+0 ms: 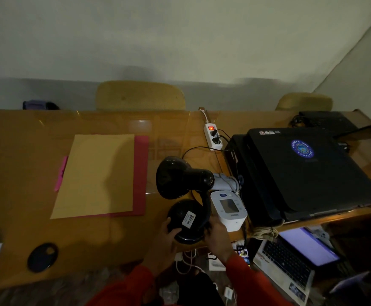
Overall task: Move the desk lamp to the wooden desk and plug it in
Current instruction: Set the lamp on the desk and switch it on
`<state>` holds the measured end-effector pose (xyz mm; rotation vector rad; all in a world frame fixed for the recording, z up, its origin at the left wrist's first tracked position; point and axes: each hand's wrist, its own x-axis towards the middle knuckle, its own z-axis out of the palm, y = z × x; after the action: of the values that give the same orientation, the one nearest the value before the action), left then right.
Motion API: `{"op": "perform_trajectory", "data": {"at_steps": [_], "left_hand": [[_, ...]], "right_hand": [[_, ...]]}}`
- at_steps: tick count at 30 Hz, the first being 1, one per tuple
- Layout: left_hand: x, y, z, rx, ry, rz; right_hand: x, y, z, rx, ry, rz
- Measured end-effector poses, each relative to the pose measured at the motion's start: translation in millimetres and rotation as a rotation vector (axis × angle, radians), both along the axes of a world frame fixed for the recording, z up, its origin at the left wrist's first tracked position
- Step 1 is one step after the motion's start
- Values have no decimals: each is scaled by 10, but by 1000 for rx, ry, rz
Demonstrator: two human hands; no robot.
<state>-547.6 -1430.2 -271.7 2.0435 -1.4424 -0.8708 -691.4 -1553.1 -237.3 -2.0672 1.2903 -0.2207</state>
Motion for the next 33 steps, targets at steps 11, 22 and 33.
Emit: {"op": "perform_trajectory", "data": {"at_steps": [11,22,33], "left_hand": [[-60,-163,117,74,-293,-46],[-270,-203,124,246,-469,-104],[-315,-239,241,145,-428,-15]], "right_hand": [[-37,-34,95,108,-72,75],[-149,-34,71,105,-96,119],[-165,-36,-20,63,-153,93]]}}
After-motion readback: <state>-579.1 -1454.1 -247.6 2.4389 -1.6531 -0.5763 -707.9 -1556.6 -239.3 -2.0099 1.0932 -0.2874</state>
